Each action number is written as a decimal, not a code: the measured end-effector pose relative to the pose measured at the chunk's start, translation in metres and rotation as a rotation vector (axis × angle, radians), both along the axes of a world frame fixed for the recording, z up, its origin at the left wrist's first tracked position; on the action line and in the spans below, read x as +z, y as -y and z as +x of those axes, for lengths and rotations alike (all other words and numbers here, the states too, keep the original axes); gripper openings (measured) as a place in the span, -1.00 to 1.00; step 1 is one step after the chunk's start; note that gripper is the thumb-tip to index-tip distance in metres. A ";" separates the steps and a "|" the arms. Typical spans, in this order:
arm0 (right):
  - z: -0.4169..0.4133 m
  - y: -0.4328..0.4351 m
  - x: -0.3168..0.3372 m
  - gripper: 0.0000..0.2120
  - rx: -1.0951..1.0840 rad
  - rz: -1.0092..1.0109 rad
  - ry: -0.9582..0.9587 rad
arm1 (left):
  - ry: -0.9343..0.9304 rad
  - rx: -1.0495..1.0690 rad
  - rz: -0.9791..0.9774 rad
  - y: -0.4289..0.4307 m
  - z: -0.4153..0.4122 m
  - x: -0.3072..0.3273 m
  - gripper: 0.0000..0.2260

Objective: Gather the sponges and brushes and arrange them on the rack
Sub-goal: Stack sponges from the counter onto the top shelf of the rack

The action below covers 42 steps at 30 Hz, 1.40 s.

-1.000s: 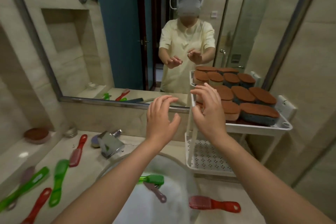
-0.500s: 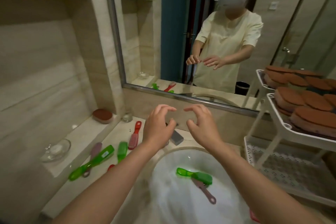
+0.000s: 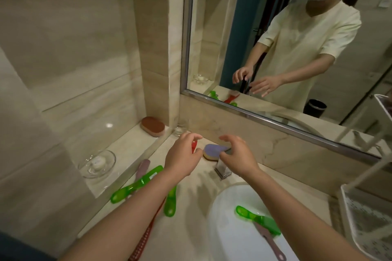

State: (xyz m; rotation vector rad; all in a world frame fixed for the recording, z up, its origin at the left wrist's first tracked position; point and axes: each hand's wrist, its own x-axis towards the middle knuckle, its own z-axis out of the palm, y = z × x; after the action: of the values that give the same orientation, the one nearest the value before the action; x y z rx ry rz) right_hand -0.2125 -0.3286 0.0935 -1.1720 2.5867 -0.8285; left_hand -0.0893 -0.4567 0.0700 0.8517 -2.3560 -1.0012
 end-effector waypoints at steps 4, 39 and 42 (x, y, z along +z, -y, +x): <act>-0.020 0.026 -0.012 -0.50 0.028 0.136 0.006 | 0.095 -0.052 0.174 0.018 -0.014 -0.016 -0.71; -0.076 0.140 -0.076 -0.36 0.130 0.297 -0.012 | 0.111 0.147 0.582 0.078 -0.069 -0.098 -0.85; -0.049 0.139 -0.062 -0.25 0.124 0.001 0.153 | 0.134 0.175 0.575 0.079 -0.055 -0.085 -0.52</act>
State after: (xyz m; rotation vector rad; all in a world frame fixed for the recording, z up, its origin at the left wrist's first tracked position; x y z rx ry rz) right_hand -0.2611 -0.4679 0.0315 -1.2046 2.3661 -0.8545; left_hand -0.1446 -0.5358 -0.0154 1.3409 -2.0639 -1.6181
